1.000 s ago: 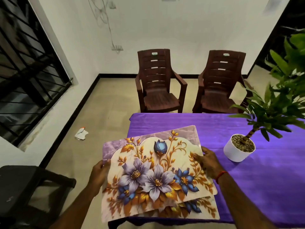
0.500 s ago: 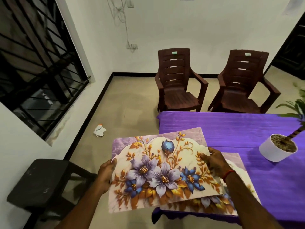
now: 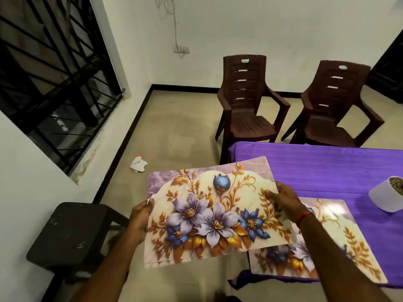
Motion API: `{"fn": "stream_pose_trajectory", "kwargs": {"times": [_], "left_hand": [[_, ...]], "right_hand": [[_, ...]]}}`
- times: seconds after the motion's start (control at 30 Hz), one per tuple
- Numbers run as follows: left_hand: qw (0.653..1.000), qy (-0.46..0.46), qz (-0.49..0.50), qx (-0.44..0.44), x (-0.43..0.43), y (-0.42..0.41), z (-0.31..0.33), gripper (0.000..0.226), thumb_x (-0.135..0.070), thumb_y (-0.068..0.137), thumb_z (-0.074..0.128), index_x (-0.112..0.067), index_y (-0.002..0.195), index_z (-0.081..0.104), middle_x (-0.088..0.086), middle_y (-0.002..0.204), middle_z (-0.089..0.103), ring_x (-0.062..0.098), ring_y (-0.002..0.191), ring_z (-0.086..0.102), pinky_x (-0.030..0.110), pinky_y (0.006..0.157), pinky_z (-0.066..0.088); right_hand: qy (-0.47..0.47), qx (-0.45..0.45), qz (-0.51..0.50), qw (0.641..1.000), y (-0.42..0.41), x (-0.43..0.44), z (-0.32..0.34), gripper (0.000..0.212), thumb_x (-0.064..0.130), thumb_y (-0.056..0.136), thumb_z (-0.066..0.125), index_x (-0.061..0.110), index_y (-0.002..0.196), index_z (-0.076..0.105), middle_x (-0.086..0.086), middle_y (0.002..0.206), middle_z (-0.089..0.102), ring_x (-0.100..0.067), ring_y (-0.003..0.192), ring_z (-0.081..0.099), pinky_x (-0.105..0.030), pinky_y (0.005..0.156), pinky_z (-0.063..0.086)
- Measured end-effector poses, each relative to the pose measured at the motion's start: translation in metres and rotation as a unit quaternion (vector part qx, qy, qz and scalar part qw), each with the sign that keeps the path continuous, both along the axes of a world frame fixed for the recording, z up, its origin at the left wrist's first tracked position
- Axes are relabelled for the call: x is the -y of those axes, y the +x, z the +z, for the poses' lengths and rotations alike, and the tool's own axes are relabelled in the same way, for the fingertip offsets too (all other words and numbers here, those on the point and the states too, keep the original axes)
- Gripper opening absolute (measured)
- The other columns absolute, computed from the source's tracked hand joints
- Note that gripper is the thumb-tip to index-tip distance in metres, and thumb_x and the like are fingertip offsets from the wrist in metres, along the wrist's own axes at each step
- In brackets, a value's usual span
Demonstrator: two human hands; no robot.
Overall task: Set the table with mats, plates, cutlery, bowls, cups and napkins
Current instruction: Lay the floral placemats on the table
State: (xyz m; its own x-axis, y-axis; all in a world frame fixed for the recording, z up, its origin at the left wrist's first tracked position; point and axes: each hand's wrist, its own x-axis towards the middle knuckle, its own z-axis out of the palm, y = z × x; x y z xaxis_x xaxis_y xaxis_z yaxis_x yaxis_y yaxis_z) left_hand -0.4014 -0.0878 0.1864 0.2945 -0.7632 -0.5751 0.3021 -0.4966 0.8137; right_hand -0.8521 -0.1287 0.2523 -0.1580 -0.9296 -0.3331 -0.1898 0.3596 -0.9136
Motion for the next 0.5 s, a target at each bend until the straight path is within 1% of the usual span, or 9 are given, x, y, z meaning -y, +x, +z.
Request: {"fn": "stream_pose_trajectory", "kwargs": {"times": [0.07, 0.1, 0.2, 0.27, 0.33, 0.37, 0.43, 0.5], "left_hand": [[1.000, 0.004, 0.000, -0.006, 0.013, 0.009, -0.004, 0.025, -0.025, 0.099, 0.065, -0.005, 0.112, 0.073, 0.023, 0.109, 0.075, 0.047, 0.101, 0.071, 0.070, 0.094, 0.052], [1.000, 0.008, -0.003, -0.008, 0.020, 0.013, -0.005, 0.026, -0.026, 0.099, 0.066, -0.005, 0.112, 0.073, 0.023, 0.109, 0.075, 0.047, 0.101, 0.071, 0.071, 0.094, 0.051], [1.000, 0.019, -0.008, -0.019, 0.039, 0.022, 0.000, 0.031, -0.030, 0.098, 0.067, -0.005, 0.114, 0.072, 0.024, 0.111, 0.074, 0.049, 0.101, 0.071, 0.072, 0.093, 0.051], [0.999, 0.024, -0.008, -0.022, 0.057, 0.028, 0.004, 0.034, -0.032, 0.097, 0.067, -0.004, 0.116, 0.071, 0.025, 0.111, 0.074, 0.049, 0.101, 0.071, 0.073, 0.092, 0.051], [0.999, 0.038, -0.012, -0.026, 0.078, 0.036, 0.007, 0.040, -0.037, 0.096, 0.069, -0.004, 0.119, 0.070, 0.026, 0.112, 0.073, 0.051, 0.103, 0.070, 0.075, 0.092, 0.049], [0.998, 0.046, -0.018, -0.027, 0.091, 0.040, 0.009, 0.043, -0.039, 0.095, 0.069, -0.005, 0.121, 0.069, 0.027, 0.114, 0.073, 0.052, 0.104, 0.069, 0.077, 0.092, 0.048], [0.997, 0.059, -0.027, -0.031, 0.118, 0.047, 0.012, 0.047, -0.043, 0.093, 0.070, -0.006, 0.122, 0.069, 0.027, 0.116, 0.072, 0.053, 0.106, 0.068, 0.077, 0.092, 0.047], [0.997, 0.065, -0.036, -0.025, 0.145, 0.056, 0.013, 0.049, -0.047, 0.091, 0.071, -0.009, 0.122, 0.070, 0.026, 0.119, 0.072, 0.052, 0.107, 0.068, 0.077, 0.093, 0.047]], "right_hand": [[0.006, -0.001, -0.007, 1.000, 0.008, 0.010, -0.001, 0.023, -0.005, 0.093, 0.063, -0.002, 0.116, 0.061, 0.007, 0.056, 0.066, 0.001, 0.040, 0.054, -0.013, 0.035, 0.036], [0.007, -0.003, -0.008, 1.000, 0.010, 0.017, -0.004, 0.024, -0.004, 0.094, 0.064, -0.003, 0.117, 0.061, 0.004, 0.060, 0.067, 0.001, 0.040, 0.055, -0.014, 0.035, 0.036], [0.018, -0.007, -0.007, 1.000, 0.021, 0.039, -0.006, 0.026, -0.002, 0.094, 0.064, -0.003, 0.120, 0.061, -0.012, 0.078, 0.068, -0.003, 0.047, 0.062, -0.016, 0.037, 0.042], [0.024, -0.002, -0.003, 1.000, 0.028, 0.058, -0.012, 0.026, -0.001, 0.094, 0.065, -0.003, 0.119, 0.062, -0.016, 0.085, 0.070, -0.007, 0.053, 0.067, -0.018, 0.041, 0.046], [0.022, -0.007, -0.005, 1.000, 0.035, 0.079, -0.019, 0.029, 0.001, 0.093, 0.067, -0.002, 0.122, 0.062, -0.013, 0.089, 0.074, -0.012, 0.064, 0.071, -0.021, 0.048, 0.051], [0.016, -0.008, -0.006, 1.000, 0.038, 0.090, -0.022, 0.029, 0.001, 0.093, 0.067, -0.002, 0.121, 0.063, -0.010, 0.088, 0.075, -0.013, 0.067, 0.072, -0.022, 0.050, 0.053], [0.008, -0.009, -0.012, 1.000, 0.045, 0.114, -0.027, 0.027, 0.000, 0.093, 0.067, -0.002, 0.120, 0.064, -0.005, 0.086, 0.076, -0.011, 0.069, 0.073, -0.022, 0.053, 0.055], [0.008, -0.011, -0.017, 1.000, 0.052, 0.136, -0.028, 0.025, 0.000, 0.093, 0.066, -0.001, 0.118, 0.064, -0.009, 0.088, 0.074, -0.011, 0.068, 0.072, -0.023, 0.054, 0.055]]}}
